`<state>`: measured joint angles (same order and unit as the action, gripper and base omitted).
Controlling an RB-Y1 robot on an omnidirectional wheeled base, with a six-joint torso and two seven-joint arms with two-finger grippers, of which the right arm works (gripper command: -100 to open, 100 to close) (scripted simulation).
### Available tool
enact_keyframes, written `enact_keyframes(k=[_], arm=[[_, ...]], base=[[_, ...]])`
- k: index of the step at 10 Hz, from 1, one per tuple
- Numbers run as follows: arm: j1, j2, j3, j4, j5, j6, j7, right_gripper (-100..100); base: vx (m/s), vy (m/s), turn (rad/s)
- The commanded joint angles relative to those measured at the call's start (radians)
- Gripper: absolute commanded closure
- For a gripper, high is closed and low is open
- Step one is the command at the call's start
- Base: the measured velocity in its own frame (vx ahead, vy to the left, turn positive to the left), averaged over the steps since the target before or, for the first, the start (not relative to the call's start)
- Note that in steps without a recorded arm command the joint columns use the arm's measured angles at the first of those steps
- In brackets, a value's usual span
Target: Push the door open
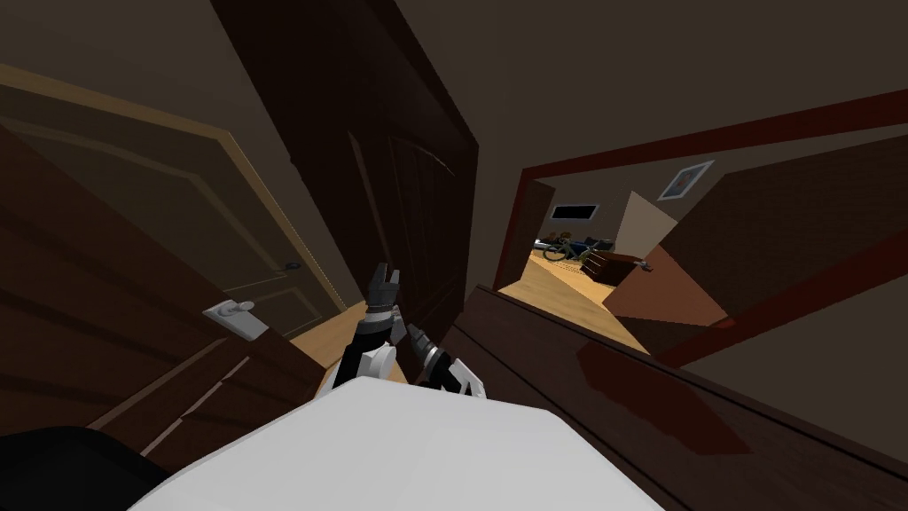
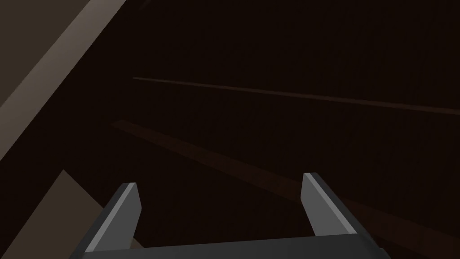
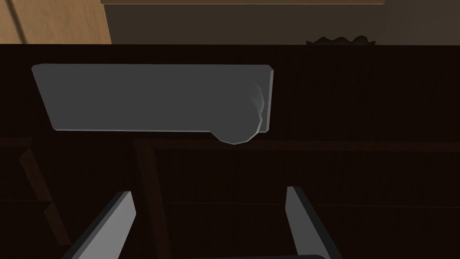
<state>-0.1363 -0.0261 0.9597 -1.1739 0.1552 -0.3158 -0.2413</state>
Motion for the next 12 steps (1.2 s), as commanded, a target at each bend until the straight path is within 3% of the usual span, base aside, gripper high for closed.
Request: enact_keyframes(k=[1, 2, 4, 5, 6, 11, 12], arm=[[-0.001, 0.006, -0.004, 0.005, 0.000, 0.000, 0.003, -100], [-0.002, 0.017, -0.007, 0.008, 0.000, -0.001, 0.004, -100], [-0.003, 0.058, -0.012, 0.016, -0.001, -0.003, 0.007, -100], [-0.001, 0.045, -0.010, 0.010, 0.000, 0.000, 0.006, -100], [-0.001, 0.045, -0.010, 0.010, 0.000, 0.000, 0.006, 100], [-0.001, 0.045, -0.010, 0.010, 0.000, 0.000, 0.006, 100], [0.001, 0.015, -0.015, 0.009, 0.000, 0.002, 0.009, -100]], base=[[0.097, 0.220, 0.020], [0.105, 0.198, 0.019], [0.077, 0.182, 0.014], [0.019, 0.069, -0.009], [0.000, -0.010, 0.004], [-0.005, -0.015, 0.001], [-0.038, -0.022, -0.066]])
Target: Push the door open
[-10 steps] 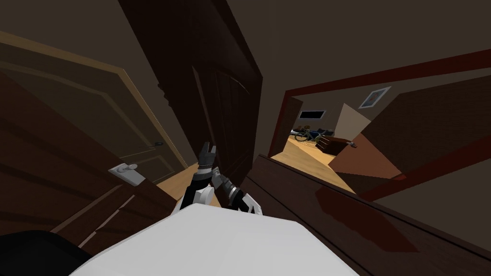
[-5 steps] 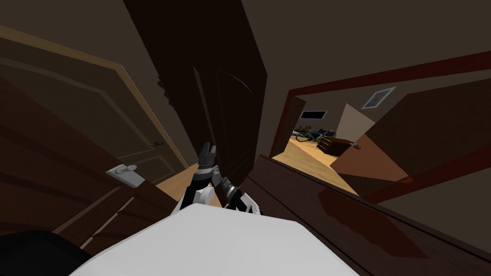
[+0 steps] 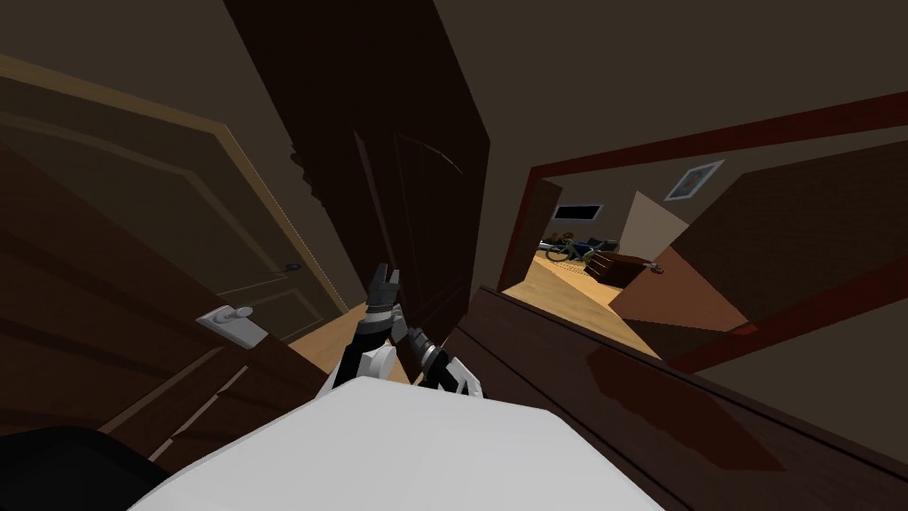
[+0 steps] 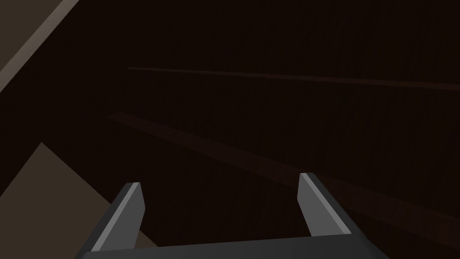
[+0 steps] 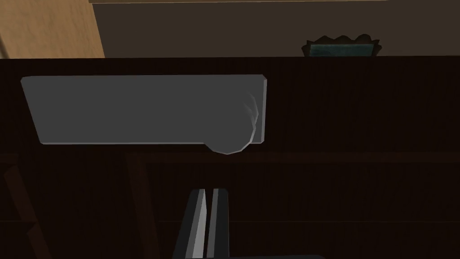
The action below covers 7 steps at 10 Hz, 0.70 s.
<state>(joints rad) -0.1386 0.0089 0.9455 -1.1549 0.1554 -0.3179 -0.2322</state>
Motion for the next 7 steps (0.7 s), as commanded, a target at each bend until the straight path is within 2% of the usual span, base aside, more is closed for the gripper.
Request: enact_keyframes(k=[1, 2, 4, 5, 6, 7], arm=[[0.005, -0.028, -0.004, -0.011, 0.000, 0.004, 0.002, -100], [0.011, -0.033, -0.015, -0.014, 0.000, 0.007, 0.008, -100], [0.016, 0.015, -0.026, -0.017, 0.000, 0.010, 0.014, -100], [0.011, 0.004, -0.024, -0.014, 0.000, 0.012, 0.012, -100], [0.007, -0.024, -0.029, -0.011, -0.001, 0.015, 0.013, -100], [0.006, -0.029, -0.030, -0.010, -0.001, 0.016, 0.013, -100]], base=[[-0.083, -0.051, -0.053], [-0.144, -0.078, -0.119], [-0.198, -0.081, -0.110], [-0.077, -0.025, -0.006], [0.026, 0.087, 0.034], [0.070, 0.144, 0.007]])
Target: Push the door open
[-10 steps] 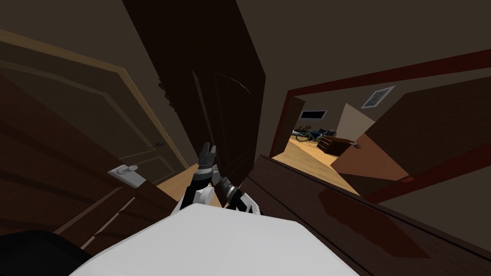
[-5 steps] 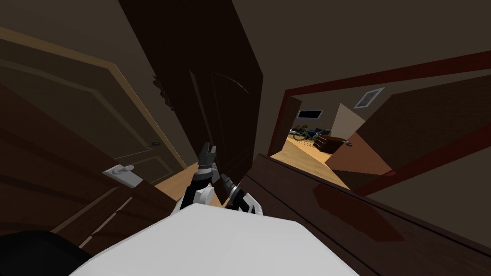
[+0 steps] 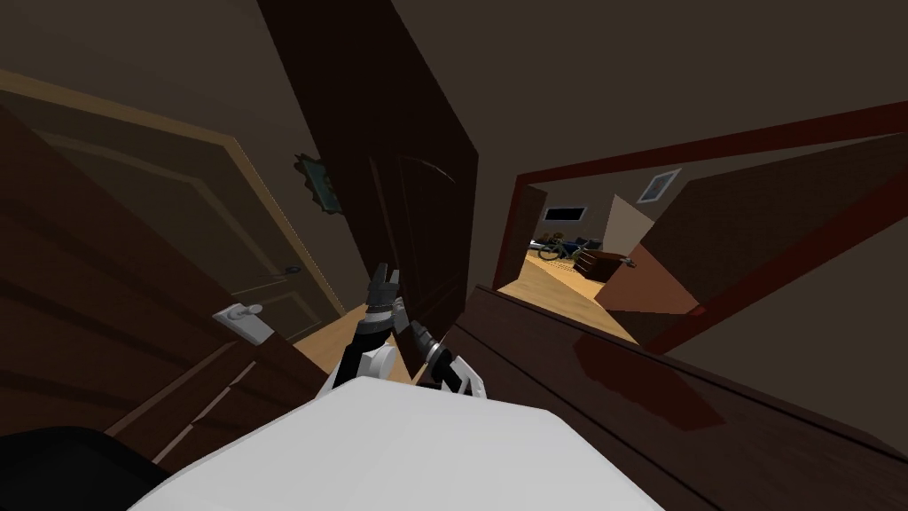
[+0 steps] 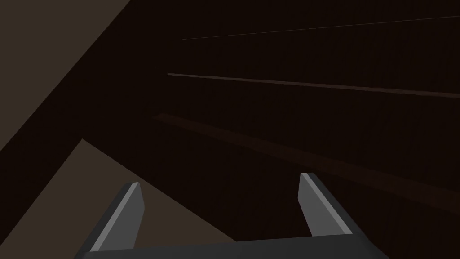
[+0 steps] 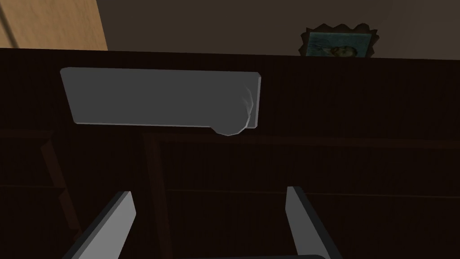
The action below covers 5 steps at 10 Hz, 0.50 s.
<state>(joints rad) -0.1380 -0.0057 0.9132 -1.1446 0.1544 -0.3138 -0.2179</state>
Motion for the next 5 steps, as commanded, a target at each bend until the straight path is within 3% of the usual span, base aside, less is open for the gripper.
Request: enact_keyframes(k=[1, 3, 5], arm=[[0.002, -0.022, 0.000, -0.019, 0.000, 0.014, 0.000, -100], [-0.004, -0.017, -0.006, -0.016, -0.001, 0.018, 0.002, -100], [-0.009, 0.012, -0.011, -0.013, -0.001, 0.023, 0.003, -100]], base=[[0.094, 0.165, 0.011], [0.127, 0.196, 0.019], [0.091, 0.180, 0.012]])
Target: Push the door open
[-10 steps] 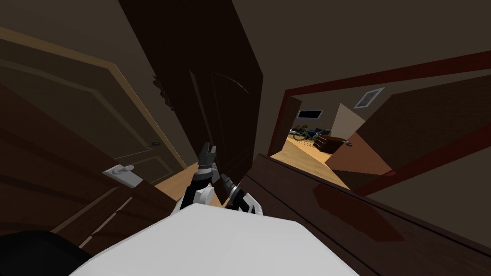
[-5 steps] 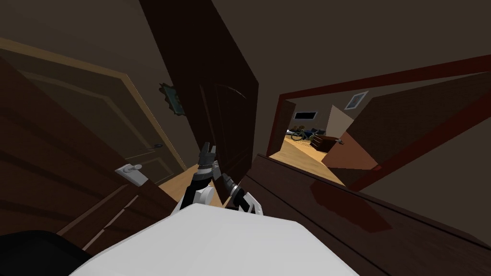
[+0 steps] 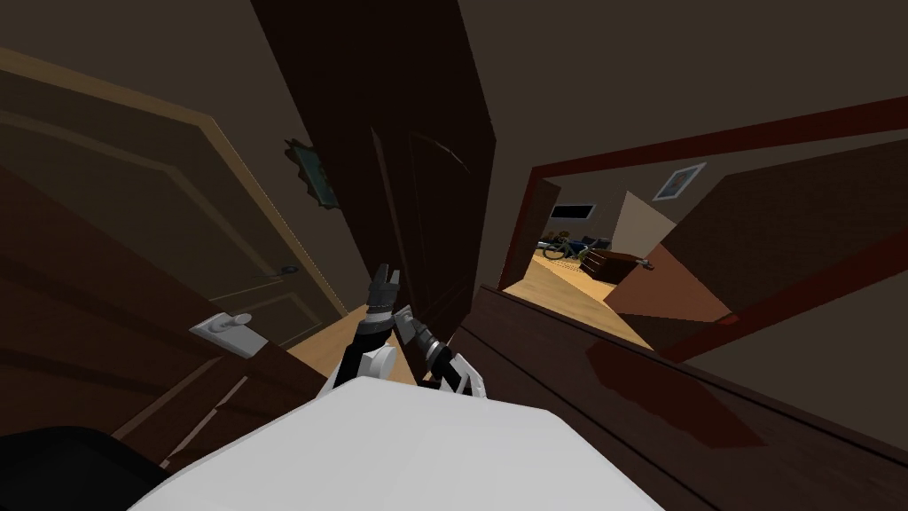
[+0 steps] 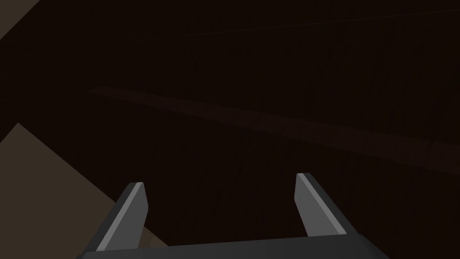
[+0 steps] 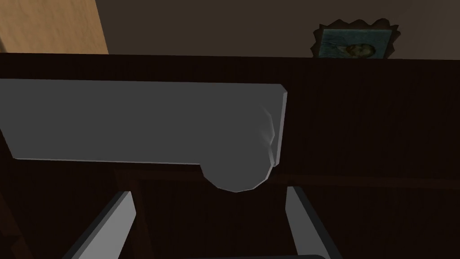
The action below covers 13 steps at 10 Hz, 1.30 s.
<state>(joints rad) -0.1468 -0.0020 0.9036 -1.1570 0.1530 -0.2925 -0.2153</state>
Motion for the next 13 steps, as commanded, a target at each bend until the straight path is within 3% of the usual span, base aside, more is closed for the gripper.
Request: enact_keyframes(k=[1, 2, 3, 4, 9, 10, 12, 13], arm=[[-0.003, 0.035, -0.004, 0.001, 0.000, 0.004, 0.001, -100], [-0.004, 0.047, -0.005, 0.001, 0.000, 0.004, 0.002, -100], [-0.012, 0.037, -0.006, 0.011, -0.003, -0.001, -0.003, -100], [-0.012, 0.037, -0.006, 0.011, -0.003, -0.001, -0.003, 100], [-0.012, 0.037, -0.006, 0.011, -0.003, -0.001, -0.003, 100], [-0.006, 0.004, -0.009, 0.008, -0.003, -0.003, 0.000, -100], [0.012, -0.019, -0.018, 0.000, -0.003, -0.008, 0.008, -100], [0.019, -0.008, -0.021, -0.004, -0.003, -0.010, 0.012, -100]], base=[[0.077, 0.163, 0.012], [0.065, 0.109, 0.006], [0.029, 0.040, -0.001], [0.000, 0.000, 0.000], [-0.006, -0.009, 0.000], [-0.034, -0.020, -0.060], [-0.100, -0.071, -0.103], [-0.162, -0.101, -0.092]])
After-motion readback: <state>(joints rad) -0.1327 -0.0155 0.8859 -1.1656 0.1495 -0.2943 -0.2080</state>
